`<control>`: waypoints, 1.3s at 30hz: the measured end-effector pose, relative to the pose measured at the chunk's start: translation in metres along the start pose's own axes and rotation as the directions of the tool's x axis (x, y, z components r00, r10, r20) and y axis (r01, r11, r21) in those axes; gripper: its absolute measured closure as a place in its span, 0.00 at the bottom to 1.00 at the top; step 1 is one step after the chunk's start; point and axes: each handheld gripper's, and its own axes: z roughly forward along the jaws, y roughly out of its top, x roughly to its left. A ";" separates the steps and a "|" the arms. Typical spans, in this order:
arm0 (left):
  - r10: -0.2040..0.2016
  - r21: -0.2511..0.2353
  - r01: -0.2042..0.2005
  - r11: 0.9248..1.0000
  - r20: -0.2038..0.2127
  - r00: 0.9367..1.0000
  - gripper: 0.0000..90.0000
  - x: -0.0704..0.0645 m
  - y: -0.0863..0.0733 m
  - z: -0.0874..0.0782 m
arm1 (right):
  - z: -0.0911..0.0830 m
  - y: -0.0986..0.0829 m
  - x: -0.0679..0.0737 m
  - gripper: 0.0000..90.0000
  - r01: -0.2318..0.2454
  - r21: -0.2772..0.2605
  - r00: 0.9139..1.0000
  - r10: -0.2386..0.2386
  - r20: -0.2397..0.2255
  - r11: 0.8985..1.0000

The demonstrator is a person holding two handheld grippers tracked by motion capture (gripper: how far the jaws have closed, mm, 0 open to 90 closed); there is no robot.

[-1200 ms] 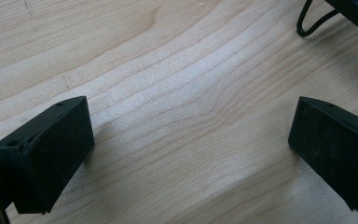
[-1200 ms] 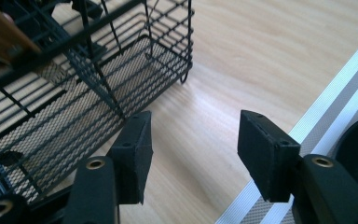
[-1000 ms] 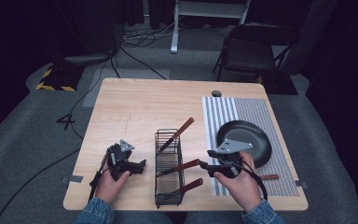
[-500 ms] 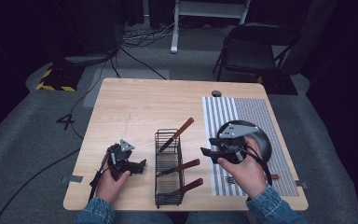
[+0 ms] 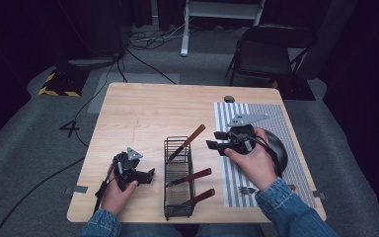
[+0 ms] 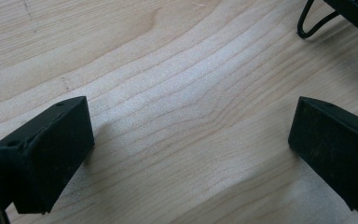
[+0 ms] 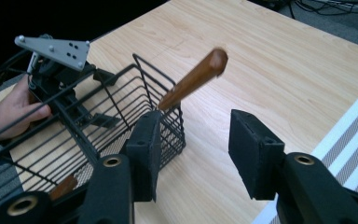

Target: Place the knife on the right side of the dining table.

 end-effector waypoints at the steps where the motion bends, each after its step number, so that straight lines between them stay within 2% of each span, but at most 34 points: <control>1: -0.001 0.000 0.001 1.000 0.001 1.000 0.00 0.000 0.000 0.000 | 0.002 0.002 0.000 0.61 0.001 0.002 1.000 -0.001 0.000 1.000; 8: 0.007 0.003 -0.007 1.000 0.003 1.000 0.00 0.000 -0.002 -0.002 | 0.016 0.012 -0.009 0.61 -0.010 0.016 1.000 0.010 0.004 1.000; 10: 0.008 0.004 -0.008 1.000 0.001 1.000 0.00 0.000 -0.002 -0.003 | 0.024 0.014 -0.014 0.63 -0.030 0.022 1.000 0.030 0.003 0.999; 21: 0.008 0.004 -0.008 1.000 0.002 1.000 0.00 0.000 -0.003 -0.003 | 0.038 0.024 -0.014 0.72 -0.064 0.046 0.997 0.066 -0.037 0.997; 27: 0.011 0.005 -0.011 1.000 0.001 1.000 0.00 0.000 -0.002 -0.002 | 0.041 0.027 -0.015 0.78 -0.081 0.040 0.995 0.083 -0.052 0.996; 30: 0.008 0.003 -0.008 1.000 0.003 1.000 0.00 0.000 -0.002 -0.002 | 0.040 0.029 -0.018 0.83 -0.105 0.032 0.990 0.108 -0.086 0.994; 31: 0.008 0.003 -0.008 1.000 0.003 1.000 0.00 0.000 -0.002 -0.002 | 0.040 0.029 -0.018 0.83 -0.105 0.032 0.990 0.108 -0.086 0.994; 33: 0.005 0.003 -0.005 1.000 0.004 1.000 0.00 0.000 -0.002 -0.002 | 0.038 0.031 -0.015 0.86 -0.113 0.017 0.985 0.114 -0.127 0.993; 34: 0.005 0.003 -0.005 1.000 0.004 1.000 0.00 0.000 -0.002 -0.002 | 0.038 0.031 -0.015 0.86 -0.113 0.017 0.985 0.114 -0.127 0.993; 35: 0.003 0.000 -0.003 1.000 0.002 1.000 0.00 0.000 -0.002 -0.002 | 0.037 0.033 -0.012 0.88 -0.114 0.013 0.980 0.114 -0.161 0.993; 37: 0.004 0.000 -0.004 1.000 0.002 1.000 0.00 0.000 -0.001 -0.001 | 0.035 0.036 -0.006 0.89 -0.115 0.003 0.975 0.113 -0.193 0.993; 38: 0.004 0.001 -0.004 1.000 0.002 1.000 0.00 0.000 -0.001 -0.001 | 0.034 0.038 -0.003 0.89 -0.094 0.002 0.979 0.093 -0.182 0.996; 39: 0.004 0.001 -0.004 1.000 0.002 1.000 0.00 0.000 -0.001 -0.001 | 0.034 0.038 -0.003 0.89 -0.094 0.002 0.979 0.093 -0.182 0.996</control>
